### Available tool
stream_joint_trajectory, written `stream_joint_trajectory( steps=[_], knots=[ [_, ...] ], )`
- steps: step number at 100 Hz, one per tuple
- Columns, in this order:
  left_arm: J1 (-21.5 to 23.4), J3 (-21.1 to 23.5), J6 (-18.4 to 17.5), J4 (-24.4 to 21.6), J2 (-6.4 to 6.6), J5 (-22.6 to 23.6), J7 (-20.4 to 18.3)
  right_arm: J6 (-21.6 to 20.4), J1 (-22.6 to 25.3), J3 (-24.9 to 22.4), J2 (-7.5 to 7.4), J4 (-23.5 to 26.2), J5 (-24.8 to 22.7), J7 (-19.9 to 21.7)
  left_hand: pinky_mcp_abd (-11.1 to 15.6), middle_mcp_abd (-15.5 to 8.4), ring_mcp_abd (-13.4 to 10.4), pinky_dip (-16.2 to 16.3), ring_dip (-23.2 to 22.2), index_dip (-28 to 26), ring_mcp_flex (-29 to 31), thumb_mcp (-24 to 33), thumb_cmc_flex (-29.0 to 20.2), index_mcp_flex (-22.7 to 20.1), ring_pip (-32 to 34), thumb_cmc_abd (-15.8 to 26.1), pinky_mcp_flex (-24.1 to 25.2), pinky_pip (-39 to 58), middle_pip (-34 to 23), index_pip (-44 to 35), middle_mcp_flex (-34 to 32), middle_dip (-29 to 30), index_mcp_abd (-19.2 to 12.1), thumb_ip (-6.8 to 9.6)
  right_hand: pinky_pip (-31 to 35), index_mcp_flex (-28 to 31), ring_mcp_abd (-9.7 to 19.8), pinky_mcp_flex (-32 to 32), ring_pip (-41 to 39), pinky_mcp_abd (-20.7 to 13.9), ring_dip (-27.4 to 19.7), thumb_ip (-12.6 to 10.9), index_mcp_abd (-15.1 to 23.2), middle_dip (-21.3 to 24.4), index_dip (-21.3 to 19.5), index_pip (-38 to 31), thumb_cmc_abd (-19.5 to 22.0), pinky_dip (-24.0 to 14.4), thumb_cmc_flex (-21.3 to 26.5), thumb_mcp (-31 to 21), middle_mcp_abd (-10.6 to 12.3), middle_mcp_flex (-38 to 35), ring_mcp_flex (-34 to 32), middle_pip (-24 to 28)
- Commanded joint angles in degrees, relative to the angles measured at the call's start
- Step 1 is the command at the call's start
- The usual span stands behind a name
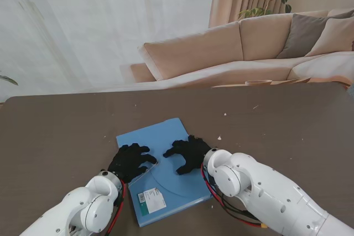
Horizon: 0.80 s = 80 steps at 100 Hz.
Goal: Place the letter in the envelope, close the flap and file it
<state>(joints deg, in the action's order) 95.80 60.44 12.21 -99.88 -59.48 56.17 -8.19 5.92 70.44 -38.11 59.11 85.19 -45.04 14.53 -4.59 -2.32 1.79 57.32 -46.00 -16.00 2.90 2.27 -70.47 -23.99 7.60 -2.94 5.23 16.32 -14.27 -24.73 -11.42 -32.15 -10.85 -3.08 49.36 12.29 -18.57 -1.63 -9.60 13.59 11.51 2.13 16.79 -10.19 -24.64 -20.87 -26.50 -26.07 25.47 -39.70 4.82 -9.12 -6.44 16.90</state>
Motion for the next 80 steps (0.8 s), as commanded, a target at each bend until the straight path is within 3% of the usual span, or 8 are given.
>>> stream_joint_trajectory(
  steps=[1,22,48,50,57,59,62,80],
  knots=[
    [-0.3,-0.4,0.3,-0.7,-0.52,0.0,-1.2,-0.4,1.2,1.1,0.32,-1.4,0.4,1.7,2.0,-1.7,-1.4,0.2,0.4,1.4,-1.6,-0.2,-3.5,1.3,-1.1,3.9,0.7,-1.3,1.4,2.9,2.0,-1.0,-4.3,1.27,-1.1,0.8,14.9,0.2,-5.4,-0.7,2.6,-0.9,-0.1,-2.6,0.8,-0.7,0.0,-1.0,1.2,-1.1,-0.2,-1.9,-6.3,5.5],
    [-1.2,-1.3,1.0,-0.5,-0.49,0.5,-1.5,-0.5,1.1,1.2,0.36,-1.5,0.6,1.6,1.9,-1.4,-1.5,-0.9,1.5,0.9,-1.4,-1.5,-3.5,-3.0,-1.4,3.6,0.5,-1.8,2.8,1.8,2.7,-1.2,-1.5,1.15,-1.1,0.8,14.8,0.1,-5.4,-0.6,2.6,-0.9,-0.2,-2.6,0.8,-0.7,0.1,-1.1,1.2,-1.2,-0.2,-1.8,-6.2,5.5],
    [-3.0,-3.1,1.2,-0.7,0.02,4.4,-4.1,-0.6,1.1,1.1,0.37,-1.4,0.7,1.7,1.4,-1.8,-1.2,-0.6,1.9,0.5,-1.5,2.8,-3.1,-0.7,-1.2,-1.0,0.8,-1.1,4.4,3.2,3.4,-2.0,-2.1,2.07,-1.1,0.7,14.8,0.1,-5.4,-0.5,2.6,-0.9,-0.2,-2.6,0.9,-0.8,0.0,-1.3,1.3,-1.2,-0.2,-1.9,-6.2,5.5],
    [-3.2,-3.2,1.2,-0.8,0.06,4.7,-4.5,-0.6,1.1,1.1,0.38,-1.4,0.8,1.7,1.4,-1.8,-1.2,-1.1,3.1,-0.3,-1.5,7.0,-0.6,-0.8,-1.0,-2.2,0.7,-1.3,5.3,3.4,3.2,-3.0,-2.1,2.17,-1.1,0.8,14.8,0.1,-5.4,-0.5,2.6,-0.9,-0.1,-2.6,0.9,-0.8,0.0,-1.3,1.3,-1.2,-0.2,-1.9,-6.2,5.5],
    [-3.5,-3.5,1.2,-1.0,0.2,5.5,-5.4,-0.6,1.1,1.0,0.39,-1.4,0.8,1.6,1.3,-1.9,-1.1,-1.2,3.5,-0.6,-1.5,8.3,1.2,-1.1,-1.1,-3.3,0.7,-1.4,5.9,3.4,3.5,-3.1,-1.4,2.05,-1.1,0.8,14.9,0.1,-5.4,-0.5,2.6,-0.9,-0.1,-2.6,0.9,-0.8,0.0,-1.3,1.3,-1.2,-0.2,-1.9,-6.2,5.5],
    [-3.6,-3.6,1.2,-1.0,0.24,5.6,-5.7,-0.6,1.1,1.0,0.4,-1.4,0.8,1.6,1.2,-1.8,-1.1,-1.8,4.1,-1.3,-1.4,12.6,4.4,-1.4,-1.2,-4.5,0.7,-1.5,6.2,3.4,3.6,-2.8,-0.8,1.94,-1.1,0.7,14.8,0.1,-5.4,-0.5,2.6,-0.9,-0.1,-2.6,0.9,-0.8,0.0,-1.3,1.2,-1.2,-0.2,-1.9,-6.2,5.5],
    [-3.8,-3.7,1.2,-1.1,0.29,5.8,-6.2,-0.6,1.1,1.1,0.41,-1.5,0.9,1.6,1.3,-1.9,-1.0,-2.0,4.4,-1.5,-1.4,13.6,5.8,-1.5,-1.3,-5.0,0.7,-1.6,6.4,3.4,3.8,-2.7,-0.5,1.83,-1.1,0.7,14.8,0.1,-5.4,-0.5,2.6,-0.9,-0.2,-2.6,0.9,-0.8,0.0,-1.4,1.2,-1.2,-0.2,-1.9,-6.2,5.5],
    [-4.8,-4.8,1.8,-1.2,0.38,6.4,-7.2,-0.7,0.9,1.3,0.47,-1.6,1.1,1.4,1.1,-2.0,-0.9,-2.6,5.4,-3.3,-1.2,15.9,4.9,-3.0,-1.7,-5.2,0.6,-1.9,7.5,1.8,4.0,-2.9,0.2,2.09,-1.1,0.8,14.8,0.1,-5.3,-0.5,2.6,-0.9,-0.1,-2.6,0.9,-0.8,0.0,-1.4,1.2,-1.2,-0.2,-1.9,-6.1,5.5]
  ],
)
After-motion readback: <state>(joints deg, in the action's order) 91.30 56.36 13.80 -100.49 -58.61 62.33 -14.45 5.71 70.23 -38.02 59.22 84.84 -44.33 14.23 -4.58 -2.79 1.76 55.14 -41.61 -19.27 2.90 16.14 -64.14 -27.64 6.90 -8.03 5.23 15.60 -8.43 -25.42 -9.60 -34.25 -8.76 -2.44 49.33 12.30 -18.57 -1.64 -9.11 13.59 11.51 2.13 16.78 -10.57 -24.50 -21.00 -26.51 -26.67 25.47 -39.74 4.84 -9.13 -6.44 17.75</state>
